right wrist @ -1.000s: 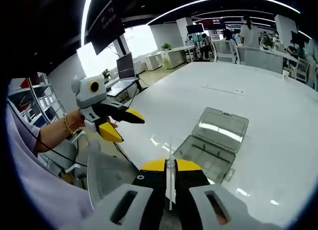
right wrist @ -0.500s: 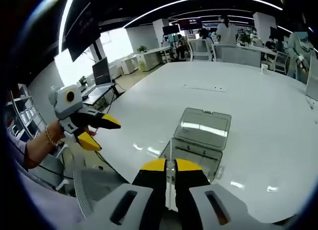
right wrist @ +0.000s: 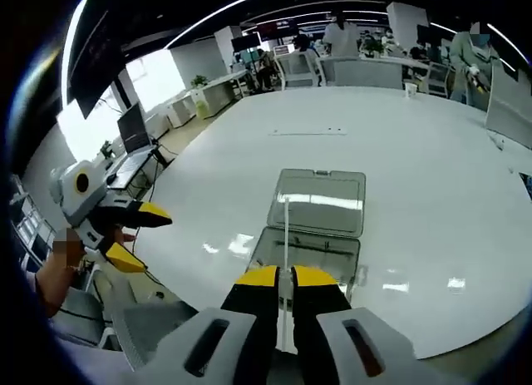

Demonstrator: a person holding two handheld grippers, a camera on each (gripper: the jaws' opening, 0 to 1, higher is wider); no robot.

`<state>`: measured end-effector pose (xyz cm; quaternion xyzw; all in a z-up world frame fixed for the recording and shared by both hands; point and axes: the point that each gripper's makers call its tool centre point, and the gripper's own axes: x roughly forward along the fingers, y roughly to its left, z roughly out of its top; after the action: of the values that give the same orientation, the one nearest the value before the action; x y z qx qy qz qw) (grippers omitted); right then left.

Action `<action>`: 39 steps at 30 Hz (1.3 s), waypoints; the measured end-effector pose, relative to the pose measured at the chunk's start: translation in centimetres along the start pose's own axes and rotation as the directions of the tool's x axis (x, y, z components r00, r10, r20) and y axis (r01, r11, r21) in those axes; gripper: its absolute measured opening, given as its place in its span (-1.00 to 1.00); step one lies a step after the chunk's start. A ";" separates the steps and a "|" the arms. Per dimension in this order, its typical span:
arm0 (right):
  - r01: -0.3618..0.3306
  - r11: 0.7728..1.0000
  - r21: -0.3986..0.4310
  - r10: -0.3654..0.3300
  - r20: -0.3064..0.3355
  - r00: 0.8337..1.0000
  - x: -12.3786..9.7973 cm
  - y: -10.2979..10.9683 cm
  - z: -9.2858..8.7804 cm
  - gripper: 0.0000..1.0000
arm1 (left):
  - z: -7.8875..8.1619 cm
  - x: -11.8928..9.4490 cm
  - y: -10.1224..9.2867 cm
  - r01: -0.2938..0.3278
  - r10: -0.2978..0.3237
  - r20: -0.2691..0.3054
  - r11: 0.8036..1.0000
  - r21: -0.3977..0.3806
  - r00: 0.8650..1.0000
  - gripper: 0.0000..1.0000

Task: Insert the divider into the dual guide fixture by aligning both edges with the guide slots and pushing it downward to the bottom, including one-sided entry, uneven engagement, binding, and posture correction.

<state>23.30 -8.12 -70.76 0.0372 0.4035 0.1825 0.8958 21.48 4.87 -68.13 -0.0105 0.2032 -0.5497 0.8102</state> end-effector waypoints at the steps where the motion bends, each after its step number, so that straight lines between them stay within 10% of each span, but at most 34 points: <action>1: 0.009 1.000 0.014 -0.009 -0.008 1.000 0.1 -0.1 0.0 -1.00 | -0.1 0.0 0.1 -0.002 0.002 0.001 1.000 -0.002 1.000 -0.23; 39: 0.223 0.966 0.132 -0.193 -0.205 0.959 4.1 -3.7 -0.7 -1.00 | 0.1 -0.5 1.7 -0.004 0.004 0.002 1.000 -0.006 1.000 -0.24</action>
<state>26.41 -10.17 -74.93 0.0457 0.5019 0.0582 0.8618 22.90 5.95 -68.28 -0.0133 0.2040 -0.5475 0.8115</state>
